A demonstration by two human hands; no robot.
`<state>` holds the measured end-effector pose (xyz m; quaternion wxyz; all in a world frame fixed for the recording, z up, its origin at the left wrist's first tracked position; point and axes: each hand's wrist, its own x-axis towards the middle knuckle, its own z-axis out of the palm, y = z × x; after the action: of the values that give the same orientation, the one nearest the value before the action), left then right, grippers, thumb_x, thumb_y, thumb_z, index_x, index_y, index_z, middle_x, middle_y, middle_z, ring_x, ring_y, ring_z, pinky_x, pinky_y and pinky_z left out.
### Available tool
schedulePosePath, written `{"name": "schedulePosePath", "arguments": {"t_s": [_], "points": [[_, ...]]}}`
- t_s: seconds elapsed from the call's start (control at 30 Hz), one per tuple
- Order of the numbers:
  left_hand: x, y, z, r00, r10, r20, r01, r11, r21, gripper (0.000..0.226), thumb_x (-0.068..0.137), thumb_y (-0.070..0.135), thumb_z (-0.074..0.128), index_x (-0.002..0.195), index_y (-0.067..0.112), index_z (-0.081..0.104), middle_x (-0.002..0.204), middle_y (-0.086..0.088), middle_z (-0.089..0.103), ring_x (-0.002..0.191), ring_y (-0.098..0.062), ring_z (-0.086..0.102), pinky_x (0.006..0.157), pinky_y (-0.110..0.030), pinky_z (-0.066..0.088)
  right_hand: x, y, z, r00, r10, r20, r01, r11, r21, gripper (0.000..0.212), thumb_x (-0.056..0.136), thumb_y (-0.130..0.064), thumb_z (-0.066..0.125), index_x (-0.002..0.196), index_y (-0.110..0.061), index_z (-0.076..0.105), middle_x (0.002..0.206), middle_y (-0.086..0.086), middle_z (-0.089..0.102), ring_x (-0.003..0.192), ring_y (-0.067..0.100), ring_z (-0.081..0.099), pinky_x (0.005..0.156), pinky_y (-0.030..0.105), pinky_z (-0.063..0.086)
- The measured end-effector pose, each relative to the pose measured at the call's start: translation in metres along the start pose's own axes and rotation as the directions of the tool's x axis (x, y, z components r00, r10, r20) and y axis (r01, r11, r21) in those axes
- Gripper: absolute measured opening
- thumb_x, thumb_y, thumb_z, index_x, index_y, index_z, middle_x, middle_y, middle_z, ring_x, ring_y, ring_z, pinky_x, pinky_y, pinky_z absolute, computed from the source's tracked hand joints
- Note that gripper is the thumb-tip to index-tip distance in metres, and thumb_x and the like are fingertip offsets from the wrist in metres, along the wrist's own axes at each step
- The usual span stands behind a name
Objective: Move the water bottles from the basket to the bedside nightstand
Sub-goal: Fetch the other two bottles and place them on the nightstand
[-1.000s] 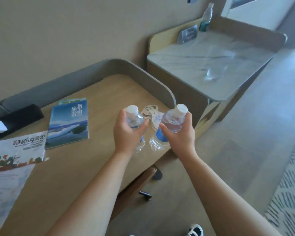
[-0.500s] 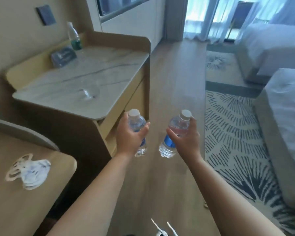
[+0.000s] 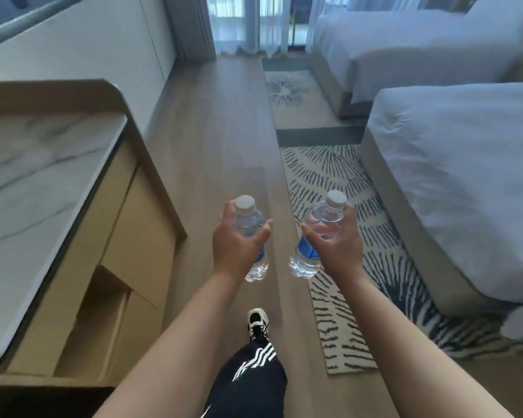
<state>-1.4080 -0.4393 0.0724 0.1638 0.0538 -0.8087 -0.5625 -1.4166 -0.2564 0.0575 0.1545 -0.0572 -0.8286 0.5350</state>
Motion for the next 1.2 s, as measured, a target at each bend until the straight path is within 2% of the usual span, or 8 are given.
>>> {"name": "schedulePosePath", "arguments": {"t_s": [0.17, 0.3, 0.43, 0.73, 0.9, 1.0, 1.13, 1.2], "points": [[0.125, -0.014, 0.053, 0.998, 0.041, 0.039, -0.042, 0.999, 0.010, 0.046, 0.071, 0.030, 0.082, 0.105, 0.023, 0.052, 0.099, -0.003, 0.065, 0.090, -0.022, 0.064, 0.083, -0.043, 0.053, 0.123, 0.015, 0.033, 1.000, 0.008, -0.006, -0.008, 1.000, 0.003, 0.067, 0.071, -0.037, 0.079, 0.126, -0.027, 0.041, 0.112, -0.002, 0.064, 0.091, 0.012, 0.067, 0.078, 0.028, 0.052], [0.240, -0.018, 0.091, 0.995, 0.069, 0.071, -0.071, 0.997, 0.028, 0.046, 0.071, 0.035, 0.081, 0.102, 0.028, 0.049, 0.097, -0.001, 0.065, 0.087, -0.020, 0.065, 0.079, -0.041, 0.054, 0.229, 0.013, 0.060, 1.000, 0.003, -0.019, -0.003, 1.000, -0.003, 0.066, 0.072, -0.037, 0.079, 0.126, -0.027, 0.041, 0.110, -0.006, 0.062, 0.090, 0.000, 0.062, 0.075, 0.017, 0.048], [0.340, -0.017, 0.130, 0.992, 0.114, 0.057, -0.116, 0.993, 0.037, 0.046, 0.068, 0.040, 0.081, 0.100, 0.035, 0.047, 0.094, 0.004, 0.066, 0.082, -0.015, 0.065, 0.073, -0.030, 0.052, 0.325, 0.021, 0.081, 0.997, 0.055, -0.049, -0.053, 0.998, 0.027, 0.068, 0.071, -0.036, 0.079, 0.126, -0.024, 0.041, 0.113, -0.002, 0.062, 0.093, 0.011, 0.065, 0.080, 0.027, 0.053], [0.525, -0.043, 0.248, 0.987, 0.113, 0.118, -0.117, 0.993, 0.033, 0.043, 0.071, 0.037, 0.080, 0.101, 0.030, 0.050, 0.095, 0.000, 0.065, 0.085, -0.019, 0.064, 0.078, -0.038, 0.054, 0.527, 0.080, 0.108, 0.990, 0.063, -0.129, -0.064, 0.998, -0.003, 0.065, 0.072, -0.035, 0.079, 0.124, -0.027, 0.040, 0.109, -0.006, 0.061, 0.088, -0.008, 0.061, 0.067, 0.004, 0.043], [0.642, -0.046, 0.345, 0.983, 0.104, 0.148, -0.110, 0.994, 0.028, 0.044, 0.071, 0.036, 0.080, 0.103, 0.026, 0.052, 0.097, -0.001, 0.065, 0.086, -0.019, 0.063, 0.080, -0.039, 0.054, 0.668, 0.120, 0.114, 0.991, 0.059, -0.119, -0.062, 0.998, -0.023, 0.068, 0.073, -0.039, 0.077, 0.128, -0.026, 0.039, 0.113, -0.005, 0.061, 0.092, 0.001, 0.062, 0.071, 0.007, 0.045], [0.714, -0.034, 0.402, 0.975, 0.124, 0.186, -0.134, 0.990, 0.043, 0.044, 0.072, 0.034, 0.081, 0.103, 0.023, 0.052, 0.098, -0.002, 0.064, 0.087, -0.019, 0.063, 0.077, -0.036, 0.054, 0.756, 0.133, 0.107, 0.992, 0.060, -0.114, -0.063, 0.998, -0.025, 0.067, 0.074, -0.034, 0.079, 0.128, -0.020, 0.041, 0.117, 0.000, 0.060, 0.100, 0.016, 0.063, 0.086, 0.027, 0.051], [0.798, -0.019, 0.471, 0.974, 0.139, 0.182, -0.147, 0.989, 0.033, 0.043, 0.071, 0.035, 0.082, 0.099, 0.025, 0.050, 0.094, -0.002, 0.064, 0.084, -0.019, 0.062, 0.074, -0.027, 0.051, 0.862, 0.146, 0.092, 0.988, 0.068, -0.137, -0.074, 0.996, -0.040, 0.064, 0.074, -0.033, 0.079, 0.125, -0.020, 0.041, 0.116, 0.001, 0.060, 0.101, 0.017, 0.062, 0.083, 0.023, 0.048], [0.836, -0.015, 0.504, 0.973, 0.129, 0.190, -0.137, 0.990, 0.026, 0.043, 0.071, 0.035, 0.081, 0.099, 0.023, 0.051, 0.094, -0.003, 0.064, 0.085, -0.020, 0.062, 0.075, -0.032, 0.052, 0.910, 0.155, 0.086, 0.985, 0.075, -0.154, -0.080, 0.996, -0.026, 0.064, 0.075, -0.032, 0.078, 0.125, -0.020, 0.040, 0.117, 0.002, 0.058, 0.102, 0.017, 0.061, 0.084, 0.024, 0.047]]}}
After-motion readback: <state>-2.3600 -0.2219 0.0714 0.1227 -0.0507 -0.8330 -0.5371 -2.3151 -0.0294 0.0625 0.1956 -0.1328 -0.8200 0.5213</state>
